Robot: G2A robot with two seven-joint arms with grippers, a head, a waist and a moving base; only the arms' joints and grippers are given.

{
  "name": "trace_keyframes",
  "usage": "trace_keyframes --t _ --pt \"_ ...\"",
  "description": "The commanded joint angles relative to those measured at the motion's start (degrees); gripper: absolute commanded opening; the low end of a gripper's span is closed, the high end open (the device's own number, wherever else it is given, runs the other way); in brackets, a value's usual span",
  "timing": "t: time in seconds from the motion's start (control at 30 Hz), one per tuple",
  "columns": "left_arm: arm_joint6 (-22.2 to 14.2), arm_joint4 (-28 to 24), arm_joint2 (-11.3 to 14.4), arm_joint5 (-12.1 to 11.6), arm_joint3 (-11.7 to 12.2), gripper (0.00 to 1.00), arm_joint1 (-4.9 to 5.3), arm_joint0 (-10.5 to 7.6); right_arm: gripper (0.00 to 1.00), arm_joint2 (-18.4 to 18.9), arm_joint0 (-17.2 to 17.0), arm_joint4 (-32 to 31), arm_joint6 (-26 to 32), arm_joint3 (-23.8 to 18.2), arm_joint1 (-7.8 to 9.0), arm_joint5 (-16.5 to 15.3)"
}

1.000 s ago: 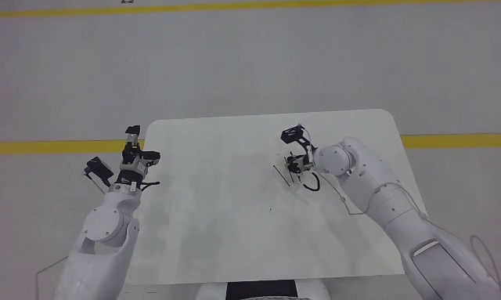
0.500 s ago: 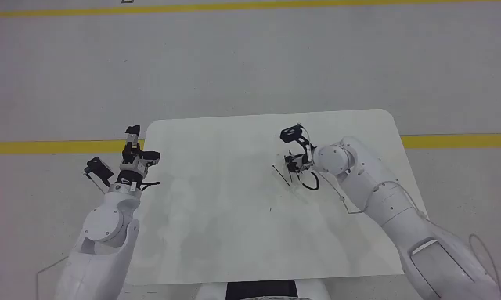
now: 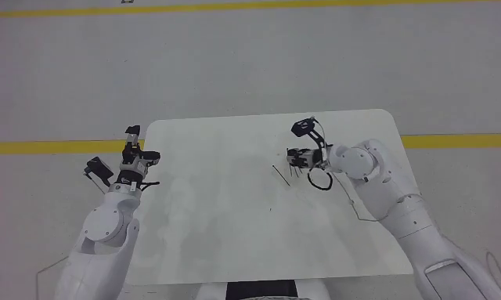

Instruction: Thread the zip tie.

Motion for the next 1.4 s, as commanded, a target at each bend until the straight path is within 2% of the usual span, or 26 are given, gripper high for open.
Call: trace_keyframes --t 0.0,0.07,0.17,0.67,0.83,0.93,1.1,1.2,1.3,1.37 --pt "0.0 0.0 0.0 0.0 0.0 1.00 0.00 0.00 0.00 2.5 -2.1 2.6 0.4 -3.5 0.82 -0.3" --pt "0.0 0.0 0.0 0.0 0.0 1.00 0.00 0.00 0.00 4.0 -3.8 5.4 0.8 -6.8 1.64 -0.3" --pt "0.0 0.0 0.0 0.0 0.0 1.00 0.00 0.00 0.00 4.8 -4.8 10.2 1.8 -9.0 2.51 -0.3" --pt "0.0 0.0 0.0 0.0 0.0 1.00 0.00 0.00 0.00 4.8 -4.8 10.2 1.8 -9.0 2.51 -0.3" --pt "-0.2 0.4 0.4 0.1 0.0 1.00 -0.03 -0.17 0.00 4.7 -6.7 10.0 -6.0 -9.4 2.31 -0.3" --pt "-0.6 2.1 3.1 0.7 -0.3 1.00 -0.30 -0.82 0.00 4.1 -7.7 10.7 -11.3 -10.3 2.20 -0.3" --pt "-1.2 3.9 9.9 1.4 -0.1 1.00 -1.05 -3.18 0.00 2.4 -8.8 12.0 -18.2 -11.5 2.16 -0.3" --pt "-0.9 4.9 14.0 1.3 0.5 1.00 -1.60 -5.05 0.00 1.0 -8.6 13.2 -20.5 -11.7 2.12 -0.3" --pt "-0.3 5.1 17.0 1.5 0.9 1.00 -2.09 -6.38 0.00 -0.4 -8.0 14.7 -21.7 -11.5 2.03 -0.3" --pt "-0.5 4.4 17.6 1.3 1.0 1.00 -2.22 -6.72 0.00 -1.4 -7.3 15.6 -21.8 -11.0 1.97 -0.3"
